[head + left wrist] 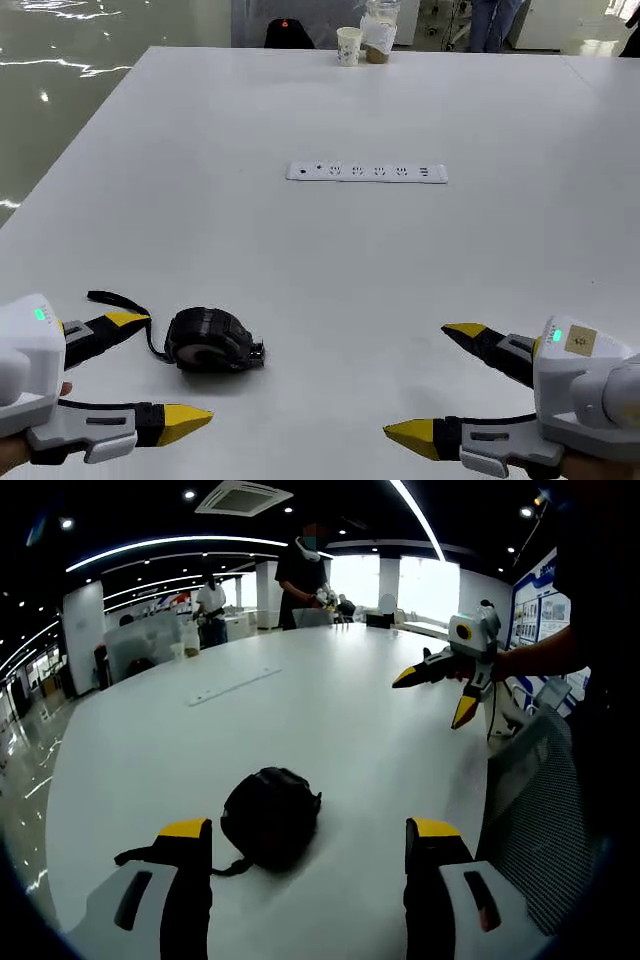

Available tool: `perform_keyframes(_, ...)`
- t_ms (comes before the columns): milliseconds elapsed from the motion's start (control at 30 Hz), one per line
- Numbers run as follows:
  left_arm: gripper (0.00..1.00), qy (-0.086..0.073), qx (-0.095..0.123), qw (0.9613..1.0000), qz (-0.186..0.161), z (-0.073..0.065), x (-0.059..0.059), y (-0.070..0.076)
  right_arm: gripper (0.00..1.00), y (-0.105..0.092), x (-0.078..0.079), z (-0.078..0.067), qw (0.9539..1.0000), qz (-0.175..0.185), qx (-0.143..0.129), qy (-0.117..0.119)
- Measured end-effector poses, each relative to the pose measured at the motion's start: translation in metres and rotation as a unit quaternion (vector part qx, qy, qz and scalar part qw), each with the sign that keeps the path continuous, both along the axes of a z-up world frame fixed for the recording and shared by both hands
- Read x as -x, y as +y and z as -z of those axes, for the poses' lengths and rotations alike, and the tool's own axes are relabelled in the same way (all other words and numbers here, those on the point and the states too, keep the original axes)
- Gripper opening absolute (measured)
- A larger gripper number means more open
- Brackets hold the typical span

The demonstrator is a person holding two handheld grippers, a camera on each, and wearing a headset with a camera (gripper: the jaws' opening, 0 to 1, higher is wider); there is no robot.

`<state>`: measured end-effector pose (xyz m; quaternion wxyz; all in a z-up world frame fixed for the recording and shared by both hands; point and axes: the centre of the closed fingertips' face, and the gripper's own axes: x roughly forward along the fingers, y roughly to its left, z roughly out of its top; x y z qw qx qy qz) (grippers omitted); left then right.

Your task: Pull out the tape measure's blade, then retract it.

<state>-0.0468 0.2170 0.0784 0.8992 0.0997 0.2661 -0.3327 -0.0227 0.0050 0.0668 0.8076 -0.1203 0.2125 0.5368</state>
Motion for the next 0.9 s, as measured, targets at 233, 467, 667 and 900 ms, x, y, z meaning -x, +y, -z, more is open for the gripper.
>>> perform_keyframes(233,0.66,0.011,-0.01,0.9998,0.013,0.004,-0.008,0.003,0.75,0.009,-0.007,0.004,0.9997,-0.024,0.007,-0.006)
perform_keyframes(467,0.62,0.014,-0.023,0.9993,0.025,0.006,-0.015,0.006,0.72,0.018,-0.012,0.009,0.9984,-0.053,0.015,-0.009)
perform_keyframes(667,0.59,0.016,-0.034,0.9986,0.038,0.008,-0.02,0.009,0.68,0.027,-0.015,0.012,0.9971,-0.072,0.022,-0.009)
perform_keyframes(900,0.52,0.022,-0.052,0.9965,0.062,0.011,-0.027,0.012,0.6,0.041,-0.016,0.014,0.9937,-0.107,0.025,-0.02)
